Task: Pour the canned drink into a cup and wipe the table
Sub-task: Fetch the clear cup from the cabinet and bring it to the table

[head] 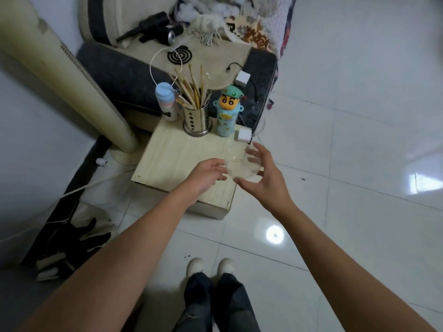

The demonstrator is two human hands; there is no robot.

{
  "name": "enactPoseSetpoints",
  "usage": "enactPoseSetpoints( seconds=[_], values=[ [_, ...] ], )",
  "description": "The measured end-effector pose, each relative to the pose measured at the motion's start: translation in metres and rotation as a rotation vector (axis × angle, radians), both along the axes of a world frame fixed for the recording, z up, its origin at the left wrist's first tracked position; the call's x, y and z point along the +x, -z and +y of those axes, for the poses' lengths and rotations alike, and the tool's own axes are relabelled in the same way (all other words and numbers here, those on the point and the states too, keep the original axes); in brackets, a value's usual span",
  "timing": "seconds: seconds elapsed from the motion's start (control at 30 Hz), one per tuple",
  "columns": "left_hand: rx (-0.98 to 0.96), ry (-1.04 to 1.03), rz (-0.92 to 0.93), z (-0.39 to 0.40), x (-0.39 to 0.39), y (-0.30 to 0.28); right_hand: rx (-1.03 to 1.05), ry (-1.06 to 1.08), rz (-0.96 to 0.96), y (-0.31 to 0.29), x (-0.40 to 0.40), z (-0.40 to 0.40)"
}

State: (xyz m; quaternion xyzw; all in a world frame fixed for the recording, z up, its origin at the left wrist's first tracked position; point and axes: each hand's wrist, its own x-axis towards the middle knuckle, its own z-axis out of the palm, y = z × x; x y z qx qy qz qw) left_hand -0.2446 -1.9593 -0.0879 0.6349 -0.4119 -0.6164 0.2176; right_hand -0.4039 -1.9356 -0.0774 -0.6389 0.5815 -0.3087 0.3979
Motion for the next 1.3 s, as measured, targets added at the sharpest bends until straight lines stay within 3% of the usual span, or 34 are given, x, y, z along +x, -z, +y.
enactPoseSetpoints(
  seconds=[0.47,0.9,1.3],
  values=[
    [0.033,0.213,0.056,0.058,-0.079,-0.038,-0.012,0.306,-0.050,-0.042,-0.069,0.107],
    [0.007,0.754,0.061,0.136,-0.157,-0.032,-0.029,0.787,-0.062,-0.044,-0.097,0.243],
    [0.013,1.199,0.118,0.254,-0.221,-0.051,-0.041,1.207,-0.049,-0.055,-0.102,0.390]
  ],
)
